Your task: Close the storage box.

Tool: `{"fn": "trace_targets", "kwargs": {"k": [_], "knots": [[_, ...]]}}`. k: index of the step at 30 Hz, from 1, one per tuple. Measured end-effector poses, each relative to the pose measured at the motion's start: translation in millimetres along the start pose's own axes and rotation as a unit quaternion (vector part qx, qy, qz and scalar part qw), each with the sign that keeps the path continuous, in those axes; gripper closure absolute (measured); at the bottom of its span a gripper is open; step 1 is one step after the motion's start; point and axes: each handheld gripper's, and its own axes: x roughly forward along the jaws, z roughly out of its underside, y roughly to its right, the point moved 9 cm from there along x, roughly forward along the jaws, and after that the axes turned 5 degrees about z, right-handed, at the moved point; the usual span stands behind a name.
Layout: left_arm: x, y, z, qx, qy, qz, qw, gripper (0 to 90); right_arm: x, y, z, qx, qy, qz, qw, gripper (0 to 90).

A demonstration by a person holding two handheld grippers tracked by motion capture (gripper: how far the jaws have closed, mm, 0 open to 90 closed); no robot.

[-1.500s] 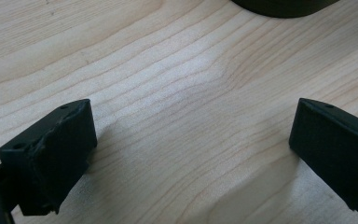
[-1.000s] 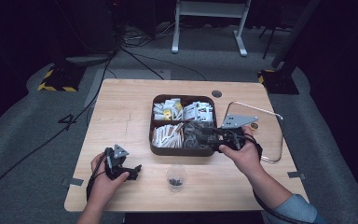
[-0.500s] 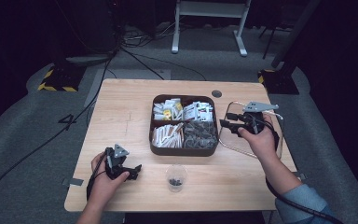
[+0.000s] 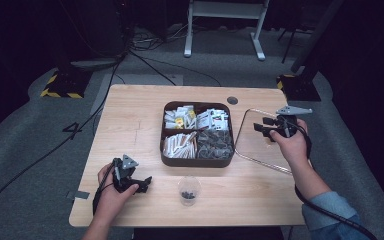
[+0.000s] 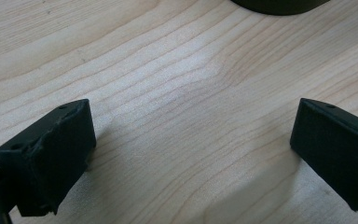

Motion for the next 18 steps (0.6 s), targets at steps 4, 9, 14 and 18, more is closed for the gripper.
{"fn": "trace_targets", "kwargs": {"k": [4,9,14,18], "knots": [[0.0,0.0,0.0,0.000,0.000,0.000,1.0000,0.4,3.6,16.5,6.5,0.009,-0.010,0.014,0.9998,47.4],[-0.1,0.1,0.1,-0.001,-0.001,0.000,1.0000,0.4,6.2,38.6,14.6,0.020,-0.019,0.038,0.9989,47.0],[0.0,0.1,0.1,-0.001,-0.001,0.001,1.0000,0.4,11.8,56.0,27.6,0.033,-0.033,0.059,0.9972,44.8],[0.0,0.1,0.1,-0.001,-0.001,0.001,1.0000,0.4,18.0,65.2,38.6,0.043,-0.043,0.071,0.9956,43.7]]}}
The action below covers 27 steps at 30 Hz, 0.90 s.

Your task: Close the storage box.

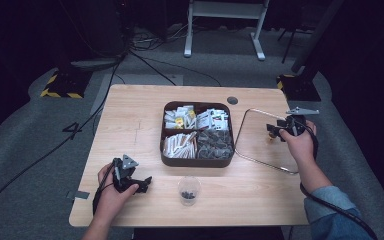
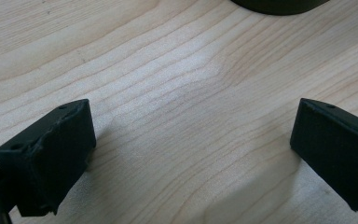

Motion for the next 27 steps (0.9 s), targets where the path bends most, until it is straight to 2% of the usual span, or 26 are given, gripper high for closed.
{"fn": "trace_targets", "kwargs": {"k": [5,14,23,27], "knots": [[0.0,0.0,0.0,0.000,0.000,0.000,1.0000,0.4,9.3,8.8,10.5,0.011,-0.013,0.010,0.9998,42.2],[0.0,0.0,0.0,0.000,0.000,0.000,1.0000,0.4,19.0,11.6,31.2,0.030,-0.025,0.015,0.9991,40.8],[0.0,0.0,0.0,0.000,0.000,0.000,1.0000,0.4,25.5,8.4,44.4,0.032,-0.035,0.013,0.9988,42.8],[0.0,0.0,0.0,0.000,0.000,0.000,1.0000,0.4,28.9,7.0,49.1,0.027,-0.042,0.012,0.9987,47.6]]}}
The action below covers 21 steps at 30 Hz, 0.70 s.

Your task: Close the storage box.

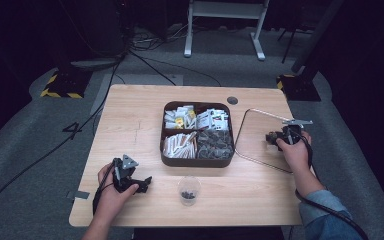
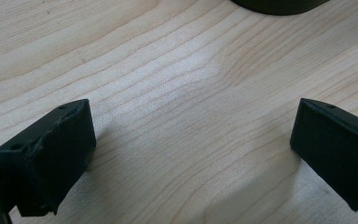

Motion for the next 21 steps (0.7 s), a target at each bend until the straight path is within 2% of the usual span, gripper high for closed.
{"fn": "trace_targets", "kwargs": {"k": [5,8,10,21], "knots": [[0.0,0.0,0.0,0.000,0.000,0.000,1.0000,0.4,1.0,0.9,-0.1,-0.015,0.002,0.012,0.9998,53.0],[0.0,0.0,0.0,0.000,0.000,0.000,1.0000,0.4,1.2,-1.0,-0.1,-0.029,0.005,0.011,0.9995,58.3],[0.0,0.0,0.0,0.000,0.000,0.000,1.0000,0.4,1.2,-1.6,0.2,-0.042,0.004,0.020,0.9989,58.4],[0.0,0.0,0.0,0.000,0.000,0.000,1.0000,0.4,1.1,-1.6,0.6,-0.036,0.009,0.023,0.9991,58.7]]}}
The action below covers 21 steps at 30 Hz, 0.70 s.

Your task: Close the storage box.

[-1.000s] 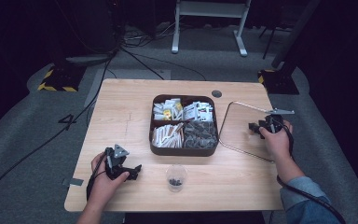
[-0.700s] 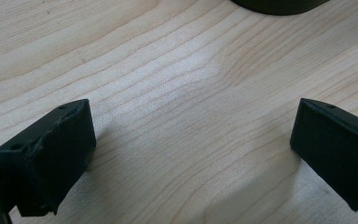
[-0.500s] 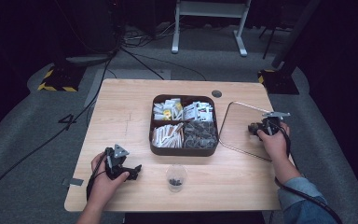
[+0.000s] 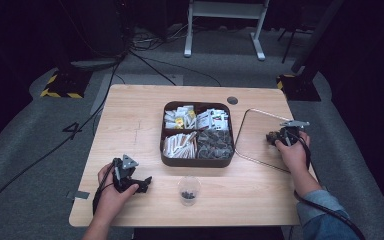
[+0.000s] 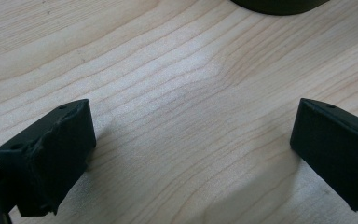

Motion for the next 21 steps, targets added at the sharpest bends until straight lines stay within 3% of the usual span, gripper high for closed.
{"fn": "trace_targets", "kwargs": {"k": [11,21], "knots": [[0.0,0.0,0.0,0.000,0.000,0.000,1.0000,0.4,-1.3,2.1,-2.1,0.014,-0.002,-0.003,0.9999,58.8],[-0.1,0.0,0.1,0.000,-0.001,0.000,1.0000,0.4,-15.4,6.6,-13.4,0.014,0.014,-0.006,0.9998,58.8]]}}
